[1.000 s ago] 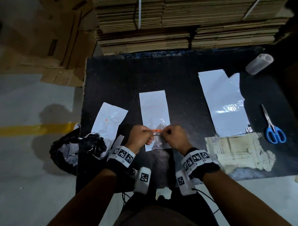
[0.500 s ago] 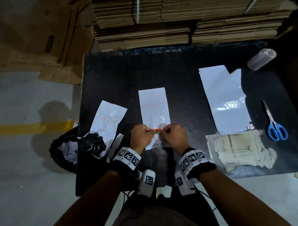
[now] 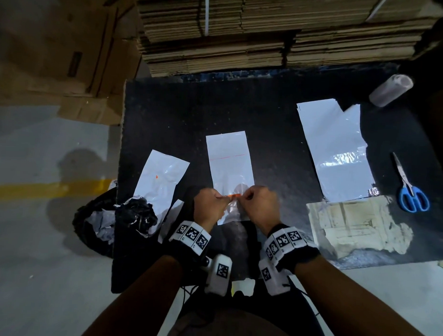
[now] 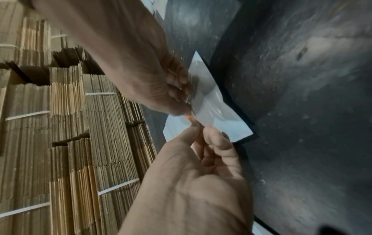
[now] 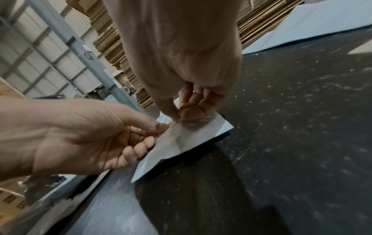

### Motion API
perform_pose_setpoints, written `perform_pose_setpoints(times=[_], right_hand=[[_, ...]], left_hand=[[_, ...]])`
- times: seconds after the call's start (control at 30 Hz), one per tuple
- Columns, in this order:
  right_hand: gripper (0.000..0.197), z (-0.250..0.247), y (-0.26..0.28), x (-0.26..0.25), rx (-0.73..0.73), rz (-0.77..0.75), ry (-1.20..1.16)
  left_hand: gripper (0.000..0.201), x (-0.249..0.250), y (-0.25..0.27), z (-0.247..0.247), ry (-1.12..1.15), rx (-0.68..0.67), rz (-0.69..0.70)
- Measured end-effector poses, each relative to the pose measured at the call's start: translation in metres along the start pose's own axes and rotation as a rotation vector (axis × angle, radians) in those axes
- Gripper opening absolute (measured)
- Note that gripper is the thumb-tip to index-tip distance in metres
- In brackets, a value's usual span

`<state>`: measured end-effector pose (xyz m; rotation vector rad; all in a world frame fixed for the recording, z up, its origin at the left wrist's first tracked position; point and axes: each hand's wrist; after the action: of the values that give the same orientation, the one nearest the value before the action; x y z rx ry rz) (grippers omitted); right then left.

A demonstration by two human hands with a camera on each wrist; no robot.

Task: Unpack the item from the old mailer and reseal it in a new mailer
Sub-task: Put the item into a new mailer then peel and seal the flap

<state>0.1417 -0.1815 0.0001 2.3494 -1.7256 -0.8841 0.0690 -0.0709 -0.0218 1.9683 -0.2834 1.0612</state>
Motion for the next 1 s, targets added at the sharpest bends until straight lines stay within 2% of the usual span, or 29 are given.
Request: perform_pose_setpoints(times=[0.17, 0.3, 0.43, 0.6, 0.83, 1.0], right_hand=[[0.02, 0.0, 0.0, 0.008, 0.004, 0.041, -0.075], [0.02, 0.0, 0.002, 0.01, 0.009, -0.026, -0.062], [0.018, 0.004, 0.002, 0.014, 0.052, -0.048, -0.077], [0.028, 0.01, -0.003, 0.013, 0.057, -0.006, -0.05], [0.034, 0.009, -0.014, 0.016, -0.077, 0.06, -0.142], [0.034, 0.01, -0.015, 0.025, -0.071, -0.005, -0.233]], left_hand=[[0.026, 0.0, -0.002, -0.005, 0.15, -0.05, -0.105], [0.014, 0.002, -0.005, -0.012, 0.32, -0.052, -0.205], [0.018, 0.002, -0.003, -0.012, 0.323, -0.113, -0.169], [0.029, 0.0, -0.005, -0.007, 0.206, -0.149, -0.111], [0.025, 0.008, -0.012, -0.017, 0.225, -0.226, -0.229], [0.025, 0.011, -0.012, -0.018, 0.243, -0.243, -0.235]])
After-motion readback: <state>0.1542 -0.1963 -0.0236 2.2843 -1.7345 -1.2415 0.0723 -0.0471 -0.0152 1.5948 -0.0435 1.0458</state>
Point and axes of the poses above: each hand's wrist, its own y-axis away from the middle knuckle, its own z-axis out of the palm, x = y × z, and after that the axes turned 11 degrees about y, right-handed
